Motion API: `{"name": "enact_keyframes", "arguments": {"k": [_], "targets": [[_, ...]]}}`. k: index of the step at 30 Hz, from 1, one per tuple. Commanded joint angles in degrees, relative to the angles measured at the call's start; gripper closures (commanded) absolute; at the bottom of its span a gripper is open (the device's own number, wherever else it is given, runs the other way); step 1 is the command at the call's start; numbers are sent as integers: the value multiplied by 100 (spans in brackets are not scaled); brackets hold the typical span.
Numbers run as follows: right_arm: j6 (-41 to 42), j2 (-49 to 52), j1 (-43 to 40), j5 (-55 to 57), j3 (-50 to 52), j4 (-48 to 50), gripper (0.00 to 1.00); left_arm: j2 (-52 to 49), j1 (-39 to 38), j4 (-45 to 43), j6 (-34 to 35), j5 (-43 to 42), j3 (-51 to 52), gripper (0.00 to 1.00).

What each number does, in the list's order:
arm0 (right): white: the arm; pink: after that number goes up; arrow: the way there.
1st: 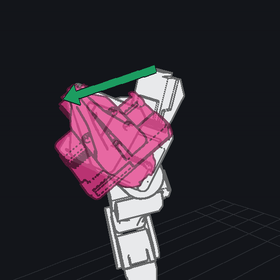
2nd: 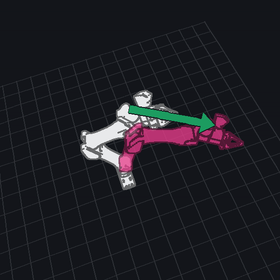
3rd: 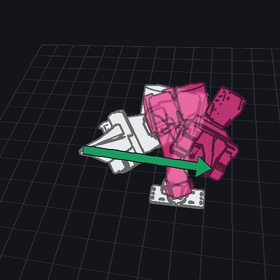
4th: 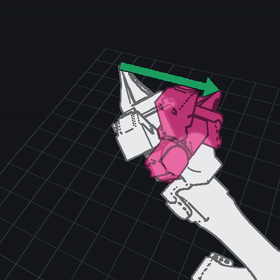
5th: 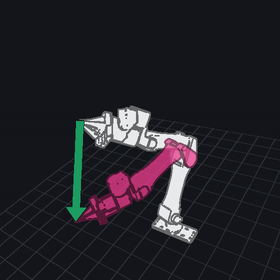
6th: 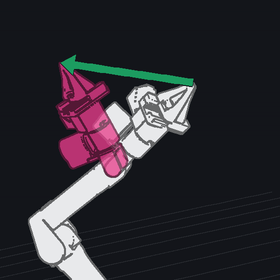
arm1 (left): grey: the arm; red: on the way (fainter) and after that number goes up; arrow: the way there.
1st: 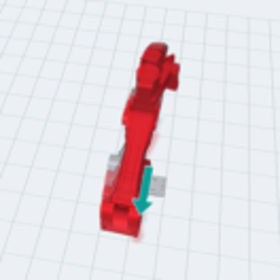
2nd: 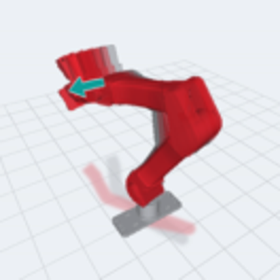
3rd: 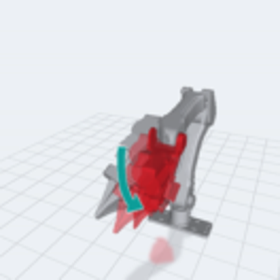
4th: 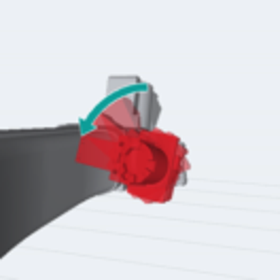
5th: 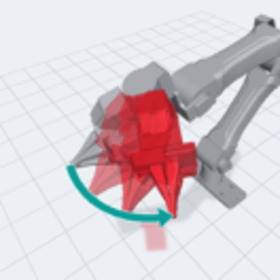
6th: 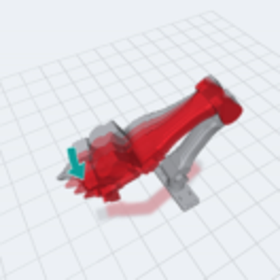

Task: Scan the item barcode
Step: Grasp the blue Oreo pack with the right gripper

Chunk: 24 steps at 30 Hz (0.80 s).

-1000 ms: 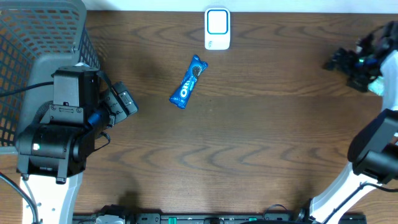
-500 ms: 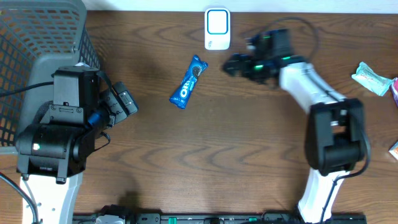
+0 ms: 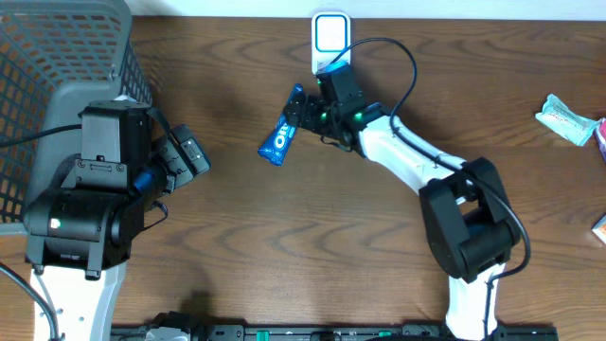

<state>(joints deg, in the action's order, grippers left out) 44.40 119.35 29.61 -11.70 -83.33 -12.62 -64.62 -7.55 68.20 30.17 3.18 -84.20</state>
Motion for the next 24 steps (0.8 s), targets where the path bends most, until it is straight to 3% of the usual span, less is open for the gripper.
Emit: {"name": "enact_keyframes", "arguments": {"k": [1, 6, 9, 15, 22, 24], "targets": [[439, 411, 186, 186, 31, 155, 17, -11, 26, 15, -13, 72, -42, 2], [883, 774, 278, -227, 31, 455, 22, -11, 26, 15, -13, 72, -42, 2], [916, 828, 247, -22, 31, 407, 30, -11, 26, 15, -13, 72, -42, 2], [756, 828, 195, 7, 31, 428, 62, -11, 26, 15, -15, 70, -42, 2], [719, 828, 240, 417, 31, 455, 73, -11, 26, 15, -13, 70, -42, 2], [557, 828, 269, 522, 31, 448, 89, -11, 26, 15, -15, 72, -42, 2]]}}
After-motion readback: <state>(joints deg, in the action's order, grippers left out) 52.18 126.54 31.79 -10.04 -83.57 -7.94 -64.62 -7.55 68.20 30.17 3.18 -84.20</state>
